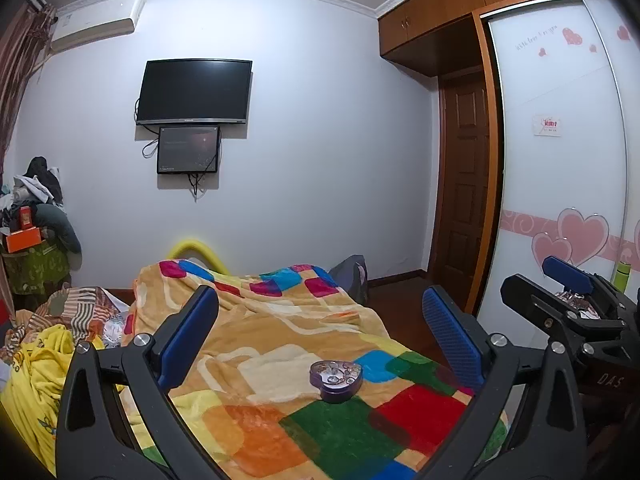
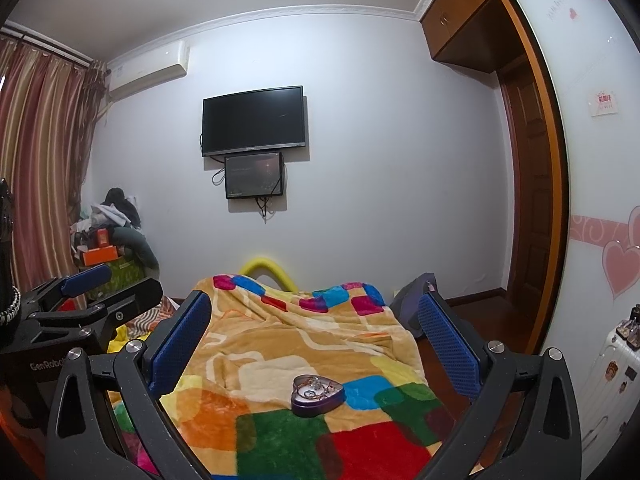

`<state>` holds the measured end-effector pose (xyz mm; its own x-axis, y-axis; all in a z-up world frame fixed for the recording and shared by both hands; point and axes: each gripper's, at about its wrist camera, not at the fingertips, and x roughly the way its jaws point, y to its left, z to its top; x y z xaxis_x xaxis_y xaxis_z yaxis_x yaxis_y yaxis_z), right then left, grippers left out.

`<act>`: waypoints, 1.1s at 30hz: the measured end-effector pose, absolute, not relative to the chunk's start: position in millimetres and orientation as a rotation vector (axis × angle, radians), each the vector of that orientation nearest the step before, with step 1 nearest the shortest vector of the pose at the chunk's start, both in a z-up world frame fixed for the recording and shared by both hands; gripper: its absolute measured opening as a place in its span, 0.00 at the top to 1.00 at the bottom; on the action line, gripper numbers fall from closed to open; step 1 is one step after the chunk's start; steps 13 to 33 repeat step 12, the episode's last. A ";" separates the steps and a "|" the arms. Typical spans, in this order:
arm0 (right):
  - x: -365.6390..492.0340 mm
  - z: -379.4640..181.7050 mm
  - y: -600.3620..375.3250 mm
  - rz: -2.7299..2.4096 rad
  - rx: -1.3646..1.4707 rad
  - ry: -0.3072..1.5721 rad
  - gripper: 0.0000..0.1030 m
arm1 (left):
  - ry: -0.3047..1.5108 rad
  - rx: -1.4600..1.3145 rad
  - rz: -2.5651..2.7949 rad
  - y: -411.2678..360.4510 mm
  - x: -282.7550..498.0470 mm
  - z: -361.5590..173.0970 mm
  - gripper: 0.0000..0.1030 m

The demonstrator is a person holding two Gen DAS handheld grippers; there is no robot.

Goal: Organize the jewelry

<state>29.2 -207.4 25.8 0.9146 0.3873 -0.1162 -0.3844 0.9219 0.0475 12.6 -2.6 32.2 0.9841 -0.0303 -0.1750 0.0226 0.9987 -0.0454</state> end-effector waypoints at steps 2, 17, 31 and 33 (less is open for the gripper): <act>29.0 25.6 -207.7 0.397 0.023 0.125 0.00 | 0.179 -0.054 -0.030 -1.8 12.5 31.8 0.00; 32.7 22.0 -210.4 0.398 0.039 0.137 0.00 | 0.181 -0.054 -0.022 0.4 15.1 31.1 0.00; 32.7 22.0 -210.4 0.398 0.039 0.137 0.00 | 0.181 -0.054 -0.022 0.4 15.1 31.1 0.00; 32.7 22.0 -210.4 0.398 0.039 0.137 0.00 | 0.181 -0.054 -0.022 0.4 15.1 31.1 0.00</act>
